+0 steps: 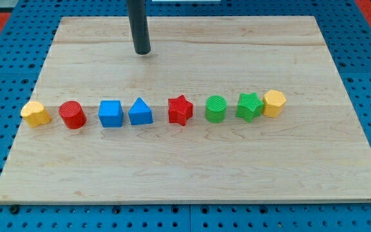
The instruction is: Point at the red star
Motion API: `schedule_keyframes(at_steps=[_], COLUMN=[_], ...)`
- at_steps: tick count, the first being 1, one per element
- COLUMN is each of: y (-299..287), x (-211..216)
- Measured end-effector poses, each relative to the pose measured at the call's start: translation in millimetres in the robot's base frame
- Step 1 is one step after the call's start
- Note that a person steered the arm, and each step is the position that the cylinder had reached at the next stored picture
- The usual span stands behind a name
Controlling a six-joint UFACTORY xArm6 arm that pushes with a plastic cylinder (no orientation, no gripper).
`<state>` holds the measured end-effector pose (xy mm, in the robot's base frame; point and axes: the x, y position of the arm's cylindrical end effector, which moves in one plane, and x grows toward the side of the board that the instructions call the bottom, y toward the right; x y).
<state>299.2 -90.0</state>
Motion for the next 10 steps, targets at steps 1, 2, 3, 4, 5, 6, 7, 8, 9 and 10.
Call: schedule_keyframes(at_steps=[1, 2, 3, 4, 5, 6, 7, 8, 9, 10], y=[-3, -2, 76, 188, 286, 316, 268, 170, 117, 90], x=[0, 0, -15, -4, 31, 115, 200, 232, 223, 190])
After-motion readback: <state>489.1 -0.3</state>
